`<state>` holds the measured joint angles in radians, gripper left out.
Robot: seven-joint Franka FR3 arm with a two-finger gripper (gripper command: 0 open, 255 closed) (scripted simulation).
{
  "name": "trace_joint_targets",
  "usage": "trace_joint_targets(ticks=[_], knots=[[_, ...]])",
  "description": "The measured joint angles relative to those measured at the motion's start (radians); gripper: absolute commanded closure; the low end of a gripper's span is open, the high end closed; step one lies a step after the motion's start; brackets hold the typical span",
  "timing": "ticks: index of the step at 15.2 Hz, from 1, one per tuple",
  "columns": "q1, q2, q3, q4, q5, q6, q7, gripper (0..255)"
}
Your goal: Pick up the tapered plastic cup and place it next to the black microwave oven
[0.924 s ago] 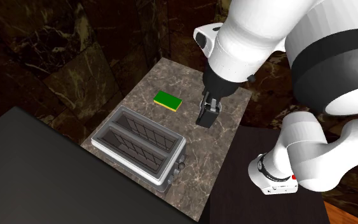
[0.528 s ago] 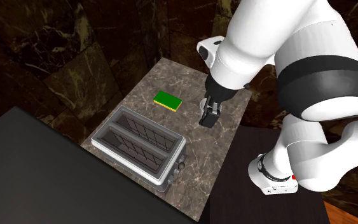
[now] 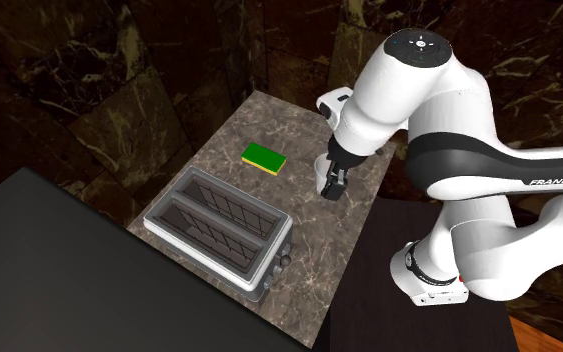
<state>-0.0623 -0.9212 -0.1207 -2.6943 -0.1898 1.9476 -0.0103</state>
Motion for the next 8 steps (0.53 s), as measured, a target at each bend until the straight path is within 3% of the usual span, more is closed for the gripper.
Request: trace_joint_targets(ticks=[8], knots=[[-0.104, 0.023, -0.129, -0.198, -0.148, 0.220, -0.106, 0]])
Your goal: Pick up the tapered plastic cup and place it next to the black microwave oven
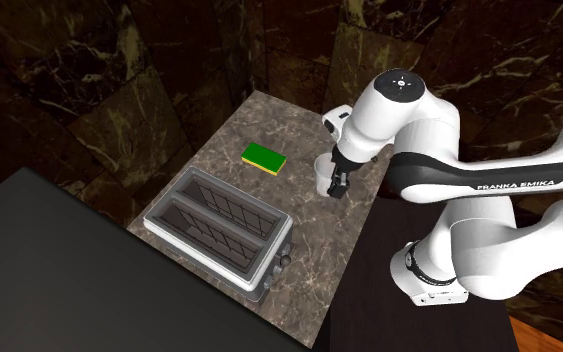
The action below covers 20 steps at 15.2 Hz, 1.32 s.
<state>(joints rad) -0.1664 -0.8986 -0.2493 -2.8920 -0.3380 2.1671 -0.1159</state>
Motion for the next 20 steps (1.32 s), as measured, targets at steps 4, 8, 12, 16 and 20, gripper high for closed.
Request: trace_joint_targets(ticks=[4, 8, 12, 16, 20], knots=[[-0.020, 0.043, -0.026, -0.036, -0.034, 0.081, -0.010, 0], [-0.031, 0.096, -0.044, -0.067, -0.058, 0.164, -0.004, 0], [-0.034, 0.118, -0.049, -0.073, -0.065, 0.194, -0.002, 0], [-0.034, 0.120, -0.050, -0.073, -0.065, 0.196, -0.002, 255], [-0.034, 0.120, -0.049, -0.073, -0.065, 0.196, -0.002, 255]])
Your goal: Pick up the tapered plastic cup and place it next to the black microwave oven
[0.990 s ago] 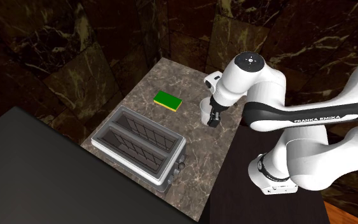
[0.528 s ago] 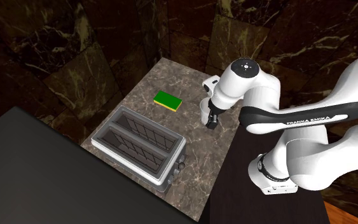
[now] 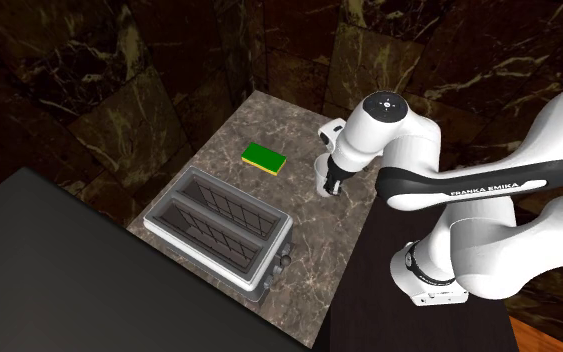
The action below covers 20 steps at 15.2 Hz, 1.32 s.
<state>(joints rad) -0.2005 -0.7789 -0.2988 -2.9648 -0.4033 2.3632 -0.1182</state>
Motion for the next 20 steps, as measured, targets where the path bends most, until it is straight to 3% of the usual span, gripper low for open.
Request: trace_joint_targets(ticks=[7, 20], knots=[[0.001, -0.005, 0.001, 0.005, 0.003, -0.010, -0.002, 255], [0.030, -0.102, 0.036, 0.127, 0.061, -0.226, -0.028, 255]])
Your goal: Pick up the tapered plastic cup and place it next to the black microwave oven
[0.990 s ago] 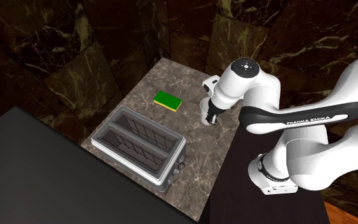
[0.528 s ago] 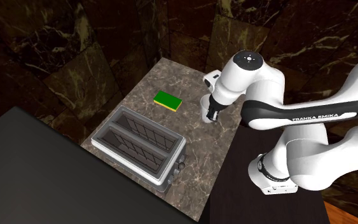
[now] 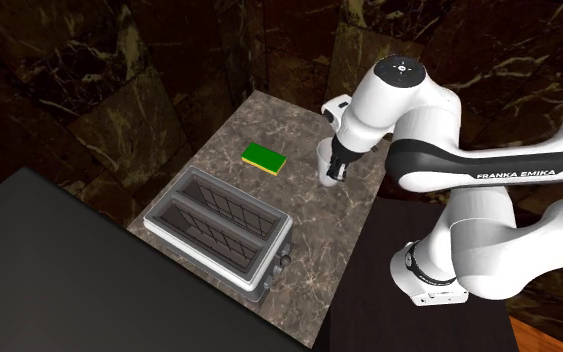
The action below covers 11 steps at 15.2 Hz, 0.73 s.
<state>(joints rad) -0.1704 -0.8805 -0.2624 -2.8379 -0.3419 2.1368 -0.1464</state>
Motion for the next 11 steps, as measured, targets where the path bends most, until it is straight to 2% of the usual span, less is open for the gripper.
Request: trace_joint_targets(ticks=[11], knots=[[0.017, -0.035, 0.028, 0.130, 0.038, -0.163, -0.021, 255]])
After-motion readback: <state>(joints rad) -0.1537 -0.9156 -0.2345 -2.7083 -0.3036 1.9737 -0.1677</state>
